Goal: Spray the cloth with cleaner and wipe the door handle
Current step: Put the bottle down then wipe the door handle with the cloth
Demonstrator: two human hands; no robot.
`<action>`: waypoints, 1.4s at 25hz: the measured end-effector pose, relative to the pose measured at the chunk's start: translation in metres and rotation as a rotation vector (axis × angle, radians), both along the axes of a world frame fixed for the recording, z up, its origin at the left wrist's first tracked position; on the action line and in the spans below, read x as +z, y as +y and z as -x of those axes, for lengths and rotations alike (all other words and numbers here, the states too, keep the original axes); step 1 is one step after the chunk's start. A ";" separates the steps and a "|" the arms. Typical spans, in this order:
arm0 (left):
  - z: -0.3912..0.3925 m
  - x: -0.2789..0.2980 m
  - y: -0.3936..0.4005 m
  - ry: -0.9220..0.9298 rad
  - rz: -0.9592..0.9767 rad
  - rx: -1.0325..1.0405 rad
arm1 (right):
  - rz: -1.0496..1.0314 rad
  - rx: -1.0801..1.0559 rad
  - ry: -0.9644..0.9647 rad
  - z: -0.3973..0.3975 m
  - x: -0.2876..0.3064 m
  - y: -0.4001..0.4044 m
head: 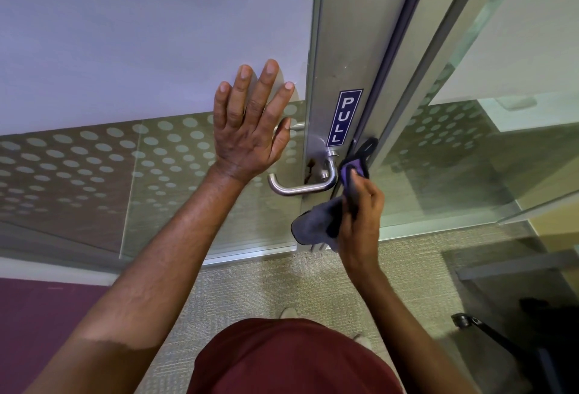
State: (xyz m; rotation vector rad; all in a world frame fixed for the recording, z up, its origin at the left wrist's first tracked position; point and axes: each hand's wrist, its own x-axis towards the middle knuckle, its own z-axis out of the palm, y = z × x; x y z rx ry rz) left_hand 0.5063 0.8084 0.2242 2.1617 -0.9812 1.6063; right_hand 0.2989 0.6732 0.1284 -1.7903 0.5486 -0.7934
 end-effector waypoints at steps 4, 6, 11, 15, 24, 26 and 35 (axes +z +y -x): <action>0.000 -0.001 0.000 -0.004 -0.004 -0.004 | 0.065 -0.056 -0.030 -0.014 0.013 -0.017; 0.000 -0.001 0.000 -0.004 -0.006 -0.014 | 0.152 -0.037 0.025 -0.029 0.010 -0.018; -0.001 -0.002 0.002 -0.002 -0.019 -0.023 | 0.228 0.110 0.162 -0.034 -0.016 -0.018; -0.001 0.000 0.002 0.017 -0.015 -0.018 | 0.153 0.126 0.174 -0.036 -0.026 -0.016; 0.003 0.003 0.004 0.036 -0.039 -0.023 | 0.096 0.022 0.260 -0.038 -0.066 -0.001; 0.002 0.003 0.004 0.042 -0.034 -0.024 | 0.109 0.043 0.281 -0.035 -0.072 0.000; 0.002 0.002 0.003 0.048 -0.030 -0.032 | -0.239 0.025 0.374 -0.028 -0.087 0.003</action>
